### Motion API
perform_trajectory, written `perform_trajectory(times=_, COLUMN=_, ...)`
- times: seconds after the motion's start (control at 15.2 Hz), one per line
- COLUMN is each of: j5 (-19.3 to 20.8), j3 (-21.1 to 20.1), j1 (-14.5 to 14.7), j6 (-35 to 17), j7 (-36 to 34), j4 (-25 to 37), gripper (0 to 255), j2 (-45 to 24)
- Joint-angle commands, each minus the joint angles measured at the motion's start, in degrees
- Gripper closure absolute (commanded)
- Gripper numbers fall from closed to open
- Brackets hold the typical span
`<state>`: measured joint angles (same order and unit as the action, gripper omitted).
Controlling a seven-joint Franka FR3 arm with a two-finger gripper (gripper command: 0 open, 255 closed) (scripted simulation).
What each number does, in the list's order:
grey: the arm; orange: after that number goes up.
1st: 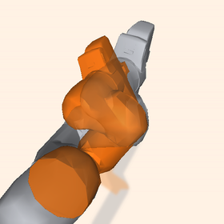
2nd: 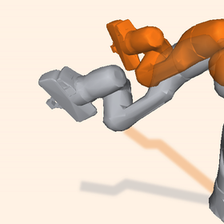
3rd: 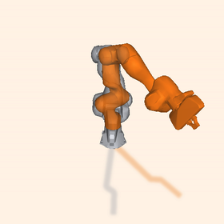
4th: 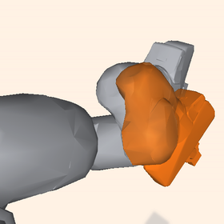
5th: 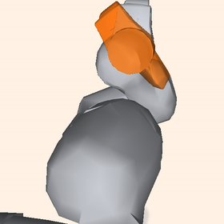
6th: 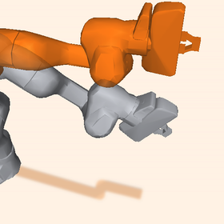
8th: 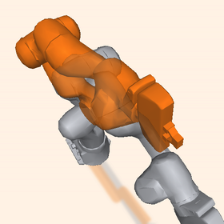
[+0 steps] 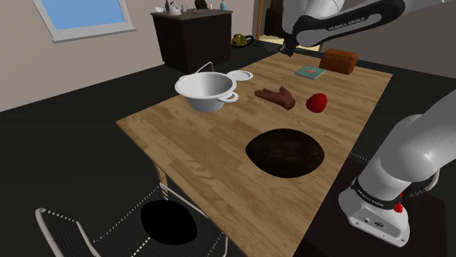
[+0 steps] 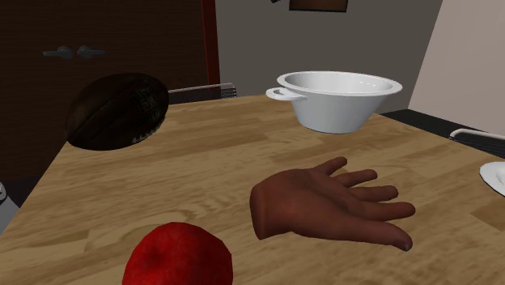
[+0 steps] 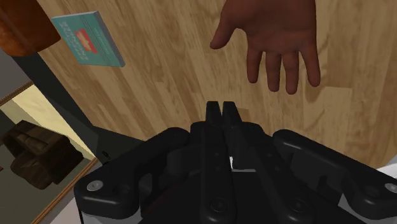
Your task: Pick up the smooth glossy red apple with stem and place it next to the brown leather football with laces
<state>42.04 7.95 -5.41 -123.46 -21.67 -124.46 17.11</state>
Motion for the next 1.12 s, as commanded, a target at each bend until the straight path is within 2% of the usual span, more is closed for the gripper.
perform_trajectory(times=0.0, j5=0.0, j3=0.0, j1=0.0, j6=0.0, j7=0.0, j4=0.0, gripper=255, j2=0.0)
perform_trajectory(times=0.26, j5=0.0, j3=0.0, j1=0.0, j6=0.0, j7=0.0, j4=0.0, gripper=255, j2=0.0)
perform_trajectory(times=0.33, j5=0.0, j3=0.0, j1=0.0, j6=0.0, j7=0.0, j4=0.0, gripper=0, j2=0.0)
perform_trajectory(times=0.66, j5=-8.3, j3=8.4, j1=0.5, j6=-4.8, j7=17.2, j4=-6.1, gripper=0, j2=3.3)
perform_trajectory(times=1.06, j5=-18.0, j3=19.7, j1=2.3, j6=-5.7, j7=39.2, j4=-9.5, gripper=0, j2=3.8)
